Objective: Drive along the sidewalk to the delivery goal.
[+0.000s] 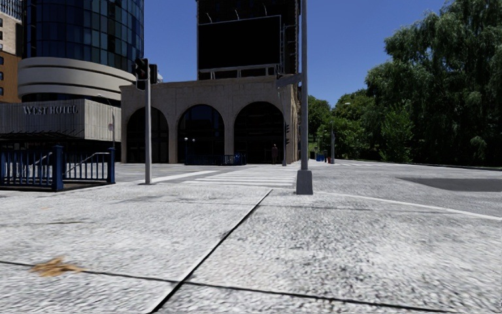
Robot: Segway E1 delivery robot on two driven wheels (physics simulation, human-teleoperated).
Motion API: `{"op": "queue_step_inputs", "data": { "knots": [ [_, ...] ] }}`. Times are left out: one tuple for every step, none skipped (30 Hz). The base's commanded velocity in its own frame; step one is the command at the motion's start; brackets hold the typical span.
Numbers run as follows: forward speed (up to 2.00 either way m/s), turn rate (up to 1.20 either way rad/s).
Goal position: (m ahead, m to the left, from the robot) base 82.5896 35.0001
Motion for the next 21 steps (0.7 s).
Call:
{"op": "queue_step_inputs", "data": {
  "knots": [
    [2.0,0.0],
    [2.0,0.0],
    [2.0,0.0],
    [2.0,0.0],
    [2.0,0.0],
    [2.0,0.0],
    [2.0,0.0],
    [2.0,0.0],
    [2.0,0.0],
    [2.0,0.0],
    [2.0,0.0],
    [2.0,0.0],
    [2.0,0.0],
    [2.0,0.0],
    [2.0,0.0],
    [2.0,0.0],
    [2.0,0.0],
    [2.0,0.0],
    [2.0,0.0],
    [2.0,0.0],
    [2.0,0.0]
  ]
}}
